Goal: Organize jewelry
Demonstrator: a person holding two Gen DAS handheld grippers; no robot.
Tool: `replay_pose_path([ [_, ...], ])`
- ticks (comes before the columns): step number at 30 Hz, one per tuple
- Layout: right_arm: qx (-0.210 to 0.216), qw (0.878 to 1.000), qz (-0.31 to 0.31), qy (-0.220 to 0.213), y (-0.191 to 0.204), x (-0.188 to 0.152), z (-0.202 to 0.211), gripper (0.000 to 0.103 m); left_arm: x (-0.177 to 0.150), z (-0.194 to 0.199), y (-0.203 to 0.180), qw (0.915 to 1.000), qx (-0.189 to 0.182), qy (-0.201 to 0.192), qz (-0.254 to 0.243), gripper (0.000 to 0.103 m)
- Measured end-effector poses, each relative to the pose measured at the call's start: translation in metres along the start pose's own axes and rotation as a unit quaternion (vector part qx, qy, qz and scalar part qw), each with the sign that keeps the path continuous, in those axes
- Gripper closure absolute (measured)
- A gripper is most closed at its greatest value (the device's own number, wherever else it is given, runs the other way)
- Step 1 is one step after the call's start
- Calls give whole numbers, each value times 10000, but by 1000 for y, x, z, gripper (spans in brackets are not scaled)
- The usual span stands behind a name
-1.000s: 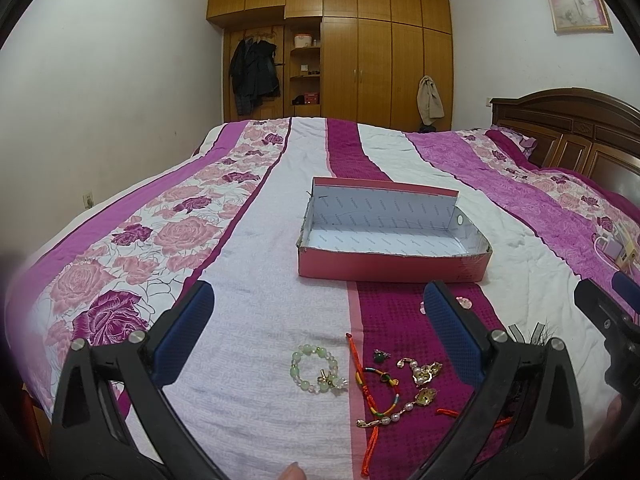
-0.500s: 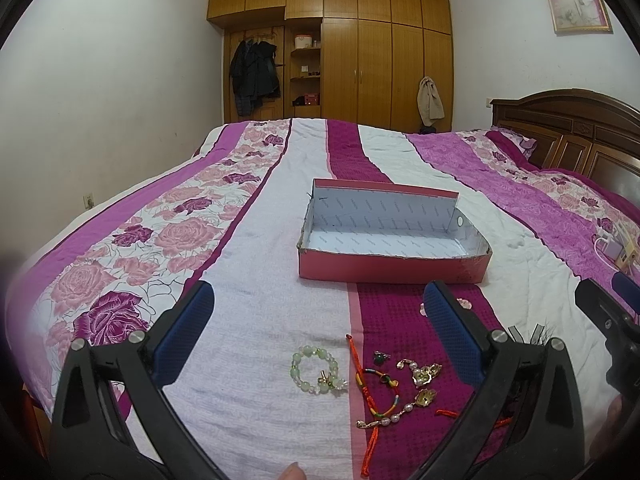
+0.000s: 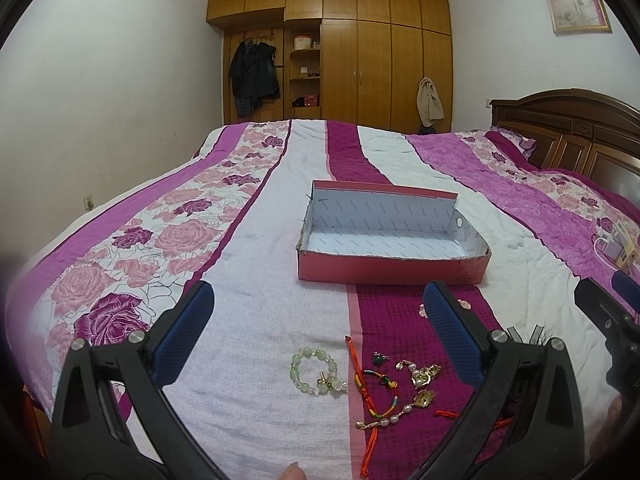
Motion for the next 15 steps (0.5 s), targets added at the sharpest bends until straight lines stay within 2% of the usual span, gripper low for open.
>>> replay_pose_path([
  [15, 26, 10000, 5, -13, 0, 0, 0, 0, 1, 0, 0, 10000, 5, -6, -2, 5],
])
Point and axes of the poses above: each gripper's, at about its wrist camera, not at the fingertips, and z roughly against the way its jaws point, y to its left, x to its top, the point moved 10 cm from there along -z, roughly the way its jaws point, and after that the axes turned 12 degrees about -z, right-handed, at the moved point
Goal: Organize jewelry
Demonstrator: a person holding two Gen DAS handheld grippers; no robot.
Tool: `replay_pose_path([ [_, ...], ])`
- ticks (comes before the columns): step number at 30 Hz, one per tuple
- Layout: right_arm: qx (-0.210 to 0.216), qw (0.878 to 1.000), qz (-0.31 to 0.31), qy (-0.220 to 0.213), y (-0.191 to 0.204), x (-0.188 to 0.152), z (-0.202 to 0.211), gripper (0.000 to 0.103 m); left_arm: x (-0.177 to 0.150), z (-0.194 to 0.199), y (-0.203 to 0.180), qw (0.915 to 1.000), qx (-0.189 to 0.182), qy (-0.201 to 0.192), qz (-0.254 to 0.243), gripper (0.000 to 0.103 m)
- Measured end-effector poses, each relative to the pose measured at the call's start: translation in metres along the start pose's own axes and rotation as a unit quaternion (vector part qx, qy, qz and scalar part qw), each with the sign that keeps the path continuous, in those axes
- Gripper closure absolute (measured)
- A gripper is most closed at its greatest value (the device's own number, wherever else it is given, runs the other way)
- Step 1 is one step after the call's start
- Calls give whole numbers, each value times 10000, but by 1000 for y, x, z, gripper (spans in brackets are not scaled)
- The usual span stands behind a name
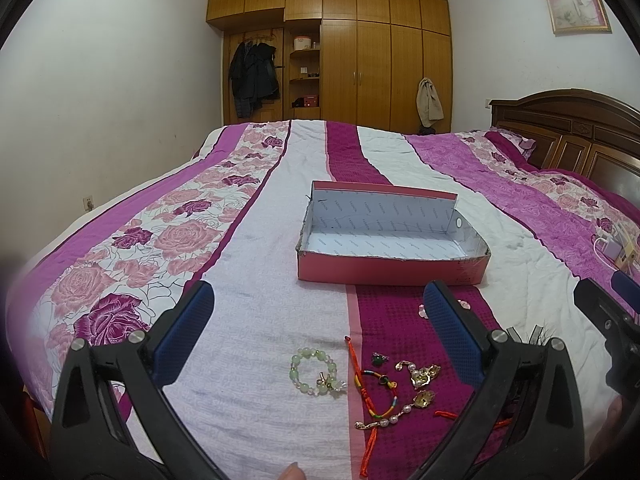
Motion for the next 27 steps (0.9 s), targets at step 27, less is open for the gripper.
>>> replay_pose_path([
  [27, -171, 9961, -51, 861, -20, -35, -17, 0, -23, -15, -8, 9969, -349, 709, -53, 5],
])
Point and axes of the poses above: each gripper's, at about its wrist camera, not at the fingertips, and z roughly against the way its jaws point, y to its left, x to its top, the point moved 10 cm from there along -z, roughly the way its jaws point, and after that the axes turned 12 degrees about -z, right-handed, at the moved point
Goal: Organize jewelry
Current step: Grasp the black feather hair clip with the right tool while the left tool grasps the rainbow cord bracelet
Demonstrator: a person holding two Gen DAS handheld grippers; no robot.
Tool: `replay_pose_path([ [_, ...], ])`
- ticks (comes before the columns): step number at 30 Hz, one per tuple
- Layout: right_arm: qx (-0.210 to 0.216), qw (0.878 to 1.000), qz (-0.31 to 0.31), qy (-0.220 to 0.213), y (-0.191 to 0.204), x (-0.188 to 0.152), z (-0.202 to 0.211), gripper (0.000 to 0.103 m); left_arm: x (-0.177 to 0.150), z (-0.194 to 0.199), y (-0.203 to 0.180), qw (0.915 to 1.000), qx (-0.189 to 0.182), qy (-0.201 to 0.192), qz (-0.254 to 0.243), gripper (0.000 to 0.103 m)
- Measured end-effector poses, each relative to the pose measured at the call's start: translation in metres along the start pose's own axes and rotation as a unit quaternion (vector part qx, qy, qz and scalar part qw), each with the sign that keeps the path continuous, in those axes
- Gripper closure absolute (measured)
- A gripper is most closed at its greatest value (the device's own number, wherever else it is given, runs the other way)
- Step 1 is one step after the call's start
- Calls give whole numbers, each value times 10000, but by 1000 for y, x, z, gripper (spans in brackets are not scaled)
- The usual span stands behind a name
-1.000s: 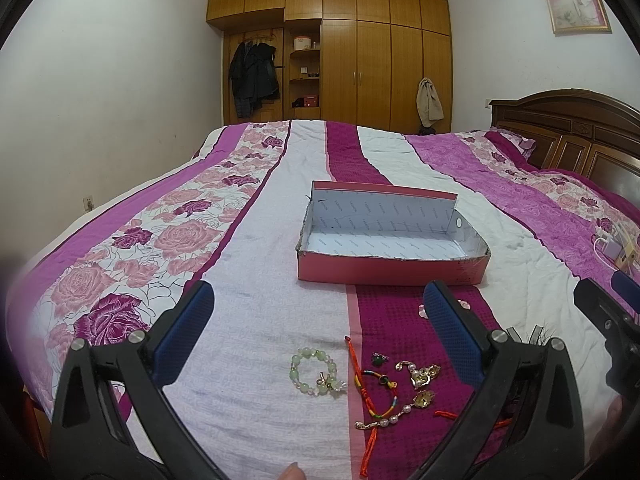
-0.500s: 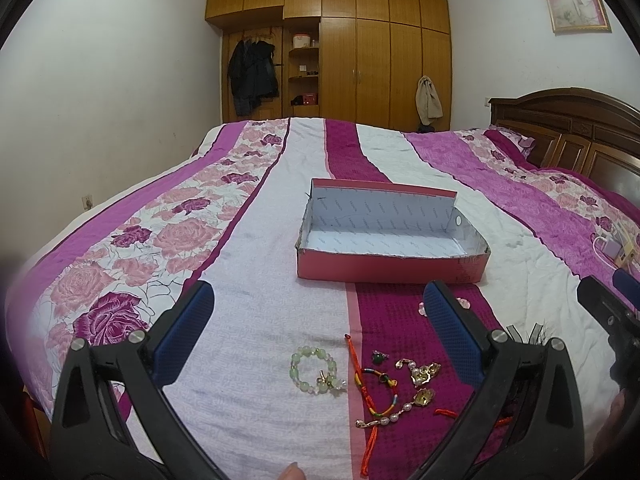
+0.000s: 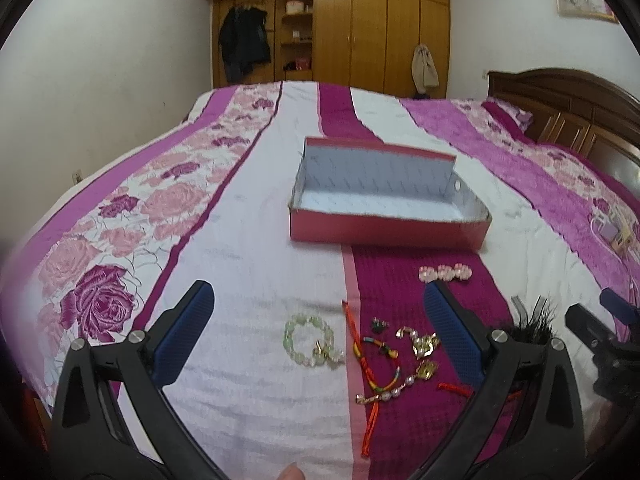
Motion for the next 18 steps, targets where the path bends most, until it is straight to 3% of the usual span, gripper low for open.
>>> replay_pose_path([
  [5, -69, 9985, -22, 534, -6, -21, -16, 0, -14, -10, -12, 9988, -204, 383, -206, 5],
  [12, -116, 9955, 71, 935, -5, -39, -26, 0, -40, -27, -28, 9930, -470, 991, -445, 7],
  [18, -110, 9924, 77, 1219, -5, -53, -36, 0, -63, -39, -35, 9857, -752, 1463, -368, 22],
])
Point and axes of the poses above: each gripper's, at about its wrist camera, not at the fingertips, and z roughly against the way its jaws point, y to its left, x to its top, the point moved 10 cm from there along -z, roughly the way its jaws point, and after that the axes turned 12 degrees about -z, right-handed, at the moved point
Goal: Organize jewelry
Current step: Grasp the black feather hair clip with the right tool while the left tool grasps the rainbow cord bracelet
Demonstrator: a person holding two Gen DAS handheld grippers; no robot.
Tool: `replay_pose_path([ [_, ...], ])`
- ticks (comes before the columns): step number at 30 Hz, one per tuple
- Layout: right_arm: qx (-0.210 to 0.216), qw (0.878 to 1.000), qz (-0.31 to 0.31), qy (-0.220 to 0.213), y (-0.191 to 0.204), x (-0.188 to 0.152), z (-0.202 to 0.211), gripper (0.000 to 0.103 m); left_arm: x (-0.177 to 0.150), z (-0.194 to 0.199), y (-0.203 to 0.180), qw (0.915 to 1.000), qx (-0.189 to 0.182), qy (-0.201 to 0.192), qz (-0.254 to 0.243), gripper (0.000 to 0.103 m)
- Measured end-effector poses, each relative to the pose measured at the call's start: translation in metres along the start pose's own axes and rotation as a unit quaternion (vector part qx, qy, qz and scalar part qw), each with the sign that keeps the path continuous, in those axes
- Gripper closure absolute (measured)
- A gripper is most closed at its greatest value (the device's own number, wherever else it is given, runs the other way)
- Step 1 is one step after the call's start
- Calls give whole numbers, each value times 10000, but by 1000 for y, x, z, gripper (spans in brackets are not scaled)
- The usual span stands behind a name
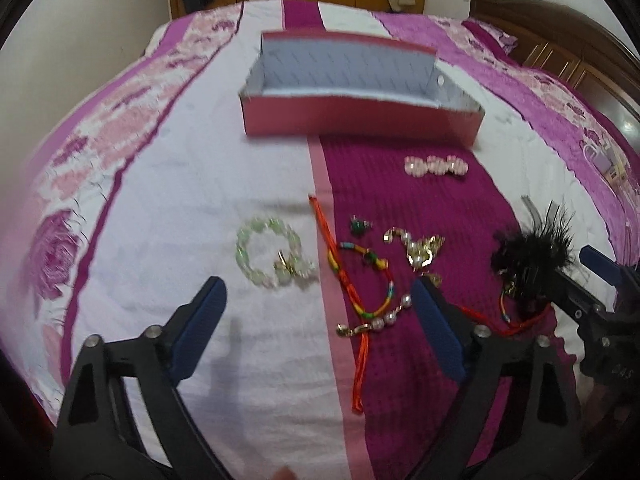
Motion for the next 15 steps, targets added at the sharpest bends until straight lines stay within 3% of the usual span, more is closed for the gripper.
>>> replay_pose_path([
  [5, 47, 9999, -59, 123, -2, -2, -6, 6, -6, -11, -6, 9996, -238, 164, 17, 41],
  [13, 272, 9989, -72, 368, 4, -10, -16, 30, -7, -18, -20, 9988, -324, 196, -315, 64],
  [15, 303, 9988, -71, 385, 5, -11, -17, 30, -6, -18, -20, 9987, -371, 145, -330, 79],
])
Point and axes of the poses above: each gripper's, at about its wrist camera, not at the fingertips, and z roughly against the way its jaws point, y to its left, x to its top, the point moved 10 cm from there along -z, roughly the way its jaws point, and after that the axes turned 12 degrees about -z, right-handed, at the moved point
